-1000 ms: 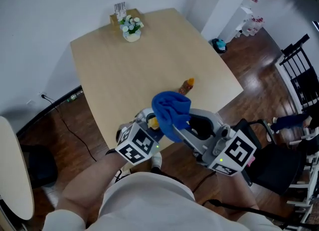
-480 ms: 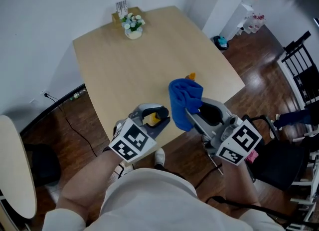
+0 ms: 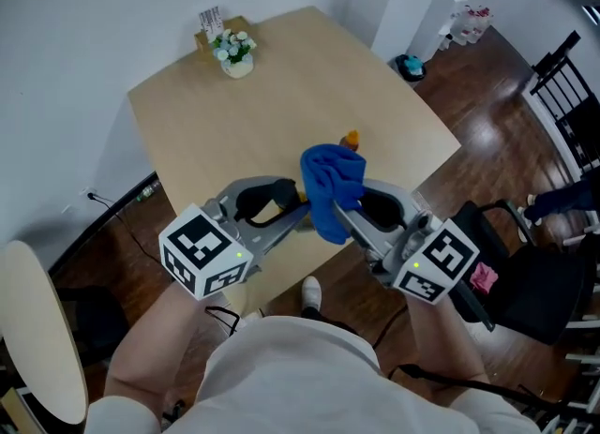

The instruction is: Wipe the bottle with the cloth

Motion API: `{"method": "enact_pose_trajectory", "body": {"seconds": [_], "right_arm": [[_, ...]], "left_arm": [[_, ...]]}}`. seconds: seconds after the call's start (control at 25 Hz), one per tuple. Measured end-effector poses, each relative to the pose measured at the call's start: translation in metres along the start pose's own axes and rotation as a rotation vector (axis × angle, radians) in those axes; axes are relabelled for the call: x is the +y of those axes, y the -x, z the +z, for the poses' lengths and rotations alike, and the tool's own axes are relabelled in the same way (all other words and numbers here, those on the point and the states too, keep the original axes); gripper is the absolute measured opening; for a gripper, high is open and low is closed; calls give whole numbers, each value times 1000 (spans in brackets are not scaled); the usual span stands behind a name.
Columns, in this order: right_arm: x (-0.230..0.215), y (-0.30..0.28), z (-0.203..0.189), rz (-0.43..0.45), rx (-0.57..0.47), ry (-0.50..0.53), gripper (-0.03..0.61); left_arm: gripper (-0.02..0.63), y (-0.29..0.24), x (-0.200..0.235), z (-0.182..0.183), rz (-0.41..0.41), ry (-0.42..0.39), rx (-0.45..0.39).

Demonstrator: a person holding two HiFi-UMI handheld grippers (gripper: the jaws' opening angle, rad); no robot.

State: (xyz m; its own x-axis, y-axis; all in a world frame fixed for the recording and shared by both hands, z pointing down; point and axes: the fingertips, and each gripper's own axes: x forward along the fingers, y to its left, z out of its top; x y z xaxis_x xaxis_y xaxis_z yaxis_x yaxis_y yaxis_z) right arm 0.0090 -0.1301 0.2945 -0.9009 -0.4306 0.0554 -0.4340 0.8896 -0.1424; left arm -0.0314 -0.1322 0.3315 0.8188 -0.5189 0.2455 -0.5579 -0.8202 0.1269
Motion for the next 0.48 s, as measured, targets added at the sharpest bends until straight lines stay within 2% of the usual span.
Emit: {"method": "enact_pose_trajectory", "body": {"seconds": [0.48], "right_arm": [[-37, 5, -71, -36, 83, -91, 91]], "left_arm": [[152, 0, 9, 32, 6, -15, -6]]}}
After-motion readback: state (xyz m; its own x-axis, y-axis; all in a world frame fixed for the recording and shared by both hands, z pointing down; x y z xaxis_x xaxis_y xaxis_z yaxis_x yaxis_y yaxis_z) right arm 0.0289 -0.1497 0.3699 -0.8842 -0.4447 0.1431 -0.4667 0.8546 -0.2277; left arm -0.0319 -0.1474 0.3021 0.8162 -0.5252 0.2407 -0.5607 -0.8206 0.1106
